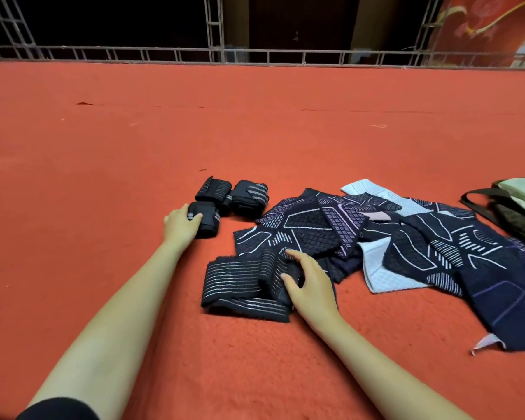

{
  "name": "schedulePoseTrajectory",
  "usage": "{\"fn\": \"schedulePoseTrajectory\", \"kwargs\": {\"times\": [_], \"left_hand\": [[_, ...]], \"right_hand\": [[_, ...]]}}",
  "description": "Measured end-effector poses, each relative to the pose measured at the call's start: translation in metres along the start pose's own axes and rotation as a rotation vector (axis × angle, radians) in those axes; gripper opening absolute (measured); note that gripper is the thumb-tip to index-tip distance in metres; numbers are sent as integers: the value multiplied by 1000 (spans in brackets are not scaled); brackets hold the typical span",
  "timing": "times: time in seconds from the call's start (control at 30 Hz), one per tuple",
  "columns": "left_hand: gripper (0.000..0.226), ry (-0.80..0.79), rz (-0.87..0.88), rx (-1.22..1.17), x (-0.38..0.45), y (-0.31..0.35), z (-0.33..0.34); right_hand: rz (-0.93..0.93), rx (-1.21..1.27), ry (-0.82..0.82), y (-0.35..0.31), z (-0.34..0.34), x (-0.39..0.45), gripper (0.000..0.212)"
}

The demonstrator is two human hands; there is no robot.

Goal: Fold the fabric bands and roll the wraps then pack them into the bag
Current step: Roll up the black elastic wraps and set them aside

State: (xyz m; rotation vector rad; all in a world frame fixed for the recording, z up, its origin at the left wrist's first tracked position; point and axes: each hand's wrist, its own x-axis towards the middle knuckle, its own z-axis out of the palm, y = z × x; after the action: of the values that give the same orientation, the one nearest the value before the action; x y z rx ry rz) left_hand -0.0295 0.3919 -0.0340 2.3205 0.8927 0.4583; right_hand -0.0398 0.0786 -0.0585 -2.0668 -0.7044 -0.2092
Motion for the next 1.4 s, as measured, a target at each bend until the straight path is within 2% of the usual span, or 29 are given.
{"fn": "schedulePoseTrajectory", "kwargs": {"times": [0.1,0.17,0.2,0.27,0.33,0.37,0.47,0.63,0.73,0.87,1.03,1.13,1.2,1.3,1.4], "left_hand": [[57,86,40,73,-29,17,-8],[50,132,253,7,-59,34,-10],[45,99,372,-35,-75,42,-9],[39,-92,527,-84,-108,57,-8],[44,-285,617,32,-133,61,-3],[46,-331,642,146,-142,61,1],[40,-298,681,361,-161,58,5],[31,-256,797,285,-198,73,14],[35,-288,824,178,-218,84,22],[44,-205,898,352,-228,92,30],[33,-308,830,314,-230,104,35],[27,-400,795,243,-226,119,22],[25,-434,789,285,-226,123,16],[31,-452,779,448,-231,111,22],[40,-381,727,458,-237,87,33]], "right_hand": [[140,119,25,-2,-8,0,46],[193,231,6,-3,-17,-1,47],[210,278,1,-5,-23,-2,46],[220,326,9,-9,-39,-6,38],[188,324,36,-10,-60,-11,30],[162,306,57,-10,-72,-14,27],[104,211,126,-4,-113,-24,23],[214,106,196,37,-174,-49,26],[294,124,254,58,-204,-69,30],[292,-30,242,92,-228,-100,27],[262,-170,206,111,-231,-112,27],[279,-192,223,113,-230,-109,30],[302,-189,231,115,-230,-109,32],[324,-191,248,116,-231,-109,33],[317,-213,269,115,-232,-110,30]]}}
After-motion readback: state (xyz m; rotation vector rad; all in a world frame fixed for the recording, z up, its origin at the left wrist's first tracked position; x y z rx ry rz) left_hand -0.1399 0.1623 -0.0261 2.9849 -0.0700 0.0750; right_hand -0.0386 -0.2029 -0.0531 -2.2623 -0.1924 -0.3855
